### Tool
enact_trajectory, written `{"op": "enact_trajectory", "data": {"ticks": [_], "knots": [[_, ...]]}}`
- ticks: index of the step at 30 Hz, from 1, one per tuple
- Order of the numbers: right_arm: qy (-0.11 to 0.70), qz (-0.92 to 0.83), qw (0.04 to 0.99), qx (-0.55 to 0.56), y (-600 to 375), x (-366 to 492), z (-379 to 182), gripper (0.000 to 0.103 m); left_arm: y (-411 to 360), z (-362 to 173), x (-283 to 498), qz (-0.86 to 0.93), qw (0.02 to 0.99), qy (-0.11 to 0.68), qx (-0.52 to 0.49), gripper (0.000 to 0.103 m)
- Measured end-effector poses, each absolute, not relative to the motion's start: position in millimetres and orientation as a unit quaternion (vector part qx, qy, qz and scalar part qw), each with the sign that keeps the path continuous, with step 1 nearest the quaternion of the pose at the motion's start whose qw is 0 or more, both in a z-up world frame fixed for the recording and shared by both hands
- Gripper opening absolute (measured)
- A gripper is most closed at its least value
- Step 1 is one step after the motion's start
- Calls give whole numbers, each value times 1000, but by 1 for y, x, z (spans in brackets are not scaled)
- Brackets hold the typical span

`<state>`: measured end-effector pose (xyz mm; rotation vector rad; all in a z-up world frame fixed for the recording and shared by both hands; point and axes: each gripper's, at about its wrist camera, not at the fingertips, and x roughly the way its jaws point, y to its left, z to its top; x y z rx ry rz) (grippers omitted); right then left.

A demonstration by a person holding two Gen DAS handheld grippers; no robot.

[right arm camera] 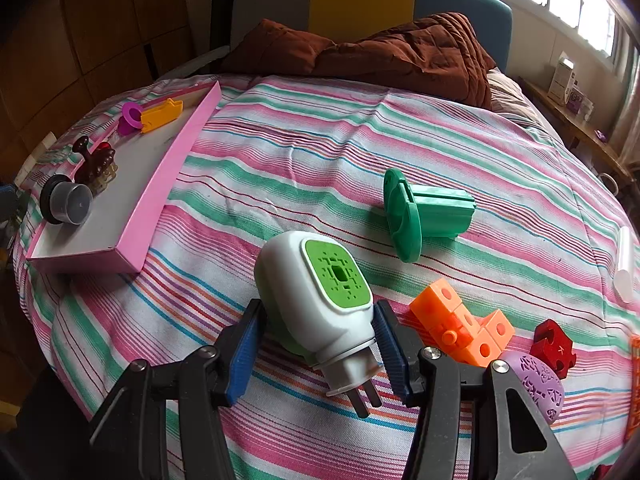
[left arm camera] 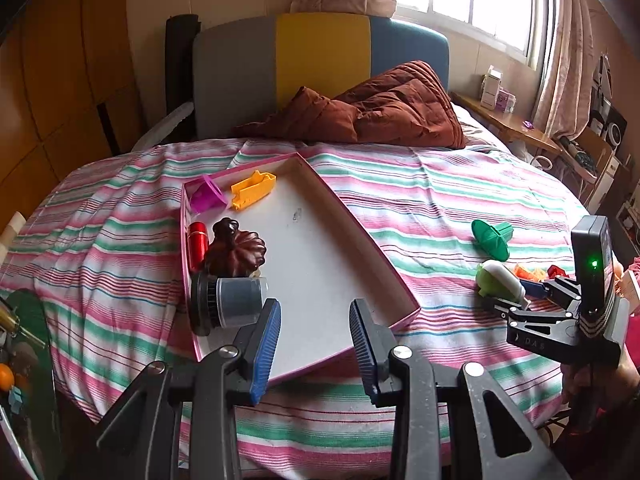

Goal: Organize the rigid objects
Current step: 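Carry the white-and-green plug device into the tray and open the right gripper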

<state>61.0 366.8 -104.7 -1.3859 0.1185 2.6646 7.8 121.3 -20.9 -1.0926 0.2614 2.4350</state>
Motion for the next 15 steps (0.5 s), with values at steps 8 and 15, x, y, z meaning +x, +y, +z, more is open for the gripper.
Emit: {"op": "enact_trajectory", "data": {"ticks": [8, 15], "knots": [[34, 881, 64, -467, 360, 60, -112, 52, 115, -24, 8, 883, 224, 97, -401, 36], [40, 882, 62, -465, 362, 60, -112, 52, 107, -24, 10, 886, 218, 99, -398, 36]]}}
